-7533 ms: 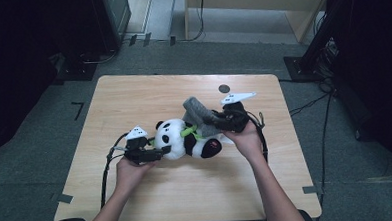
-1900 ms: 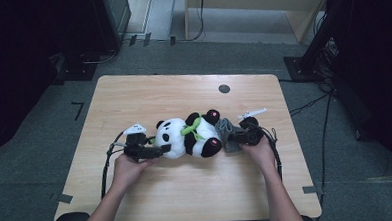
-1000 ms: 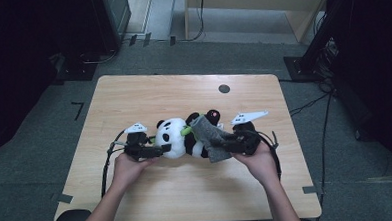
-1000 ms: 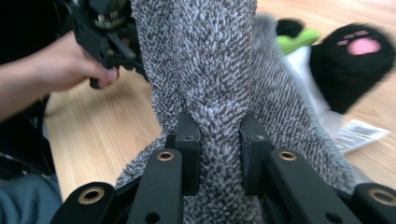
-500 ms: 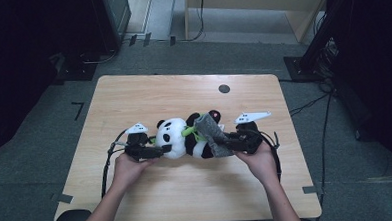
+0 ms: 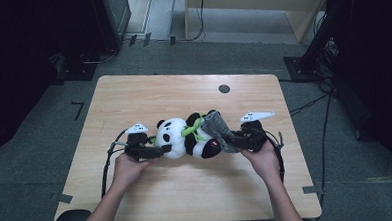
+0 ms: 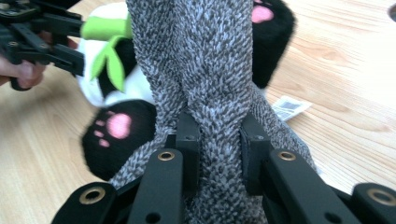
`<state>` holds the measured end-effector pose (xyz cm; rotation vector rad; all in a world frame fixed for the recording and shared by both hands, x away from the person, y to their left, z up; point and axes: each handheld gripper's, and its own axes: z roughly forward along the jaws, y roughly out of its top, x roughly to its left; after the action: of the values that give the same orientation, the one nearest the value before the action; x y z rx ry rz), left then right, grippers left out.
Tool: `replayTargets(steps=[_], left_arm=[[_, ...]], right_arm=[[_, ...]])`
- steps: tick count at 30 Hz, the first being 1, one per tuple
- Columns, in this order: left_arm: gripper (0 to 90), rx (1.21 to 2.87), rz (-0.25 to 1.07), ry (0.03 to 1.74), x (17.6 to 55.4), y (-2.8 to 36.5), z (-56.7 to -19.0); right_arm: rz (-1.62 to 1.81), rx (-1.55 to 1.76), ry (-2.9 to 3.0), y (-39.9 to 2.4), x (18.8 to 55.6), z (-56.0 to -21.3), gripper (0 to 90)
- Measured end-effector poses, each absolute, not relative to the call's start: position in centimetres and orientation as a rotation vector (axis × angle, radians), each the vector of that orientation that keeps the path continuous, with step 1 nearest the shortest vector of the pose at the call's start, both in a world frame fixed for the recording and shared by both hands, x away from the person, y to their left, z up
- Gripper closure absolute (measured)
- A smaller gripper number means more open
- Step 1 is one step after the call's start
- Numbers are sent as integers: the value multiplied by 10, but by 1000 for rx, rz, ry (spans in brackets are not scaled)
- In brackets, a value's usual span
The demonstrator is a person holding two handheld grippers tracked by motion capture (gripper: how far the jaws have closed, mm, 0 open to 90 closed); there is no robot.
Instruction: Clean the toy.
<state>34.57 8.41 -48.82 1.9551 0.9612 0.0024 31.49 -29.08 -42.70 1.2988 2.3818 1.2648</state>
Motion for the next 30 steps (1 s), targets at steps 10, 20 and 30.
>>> replayTargets(steps=[10, 20, 30], left_arm=[[278, 1954, 1, 964, 346, 84, -488], [278, 1955, 3, 961, 346, 84, -488], [278, 1971, 21, 937, 344, 82, -488]], right_arm=[[1364, 1246, 2291, -301, 302, -393, 755], [1355, 1074, 2465, -250, 294, -395, 753], [1292, 1110, 2447, -258, 303, -412, 752]])
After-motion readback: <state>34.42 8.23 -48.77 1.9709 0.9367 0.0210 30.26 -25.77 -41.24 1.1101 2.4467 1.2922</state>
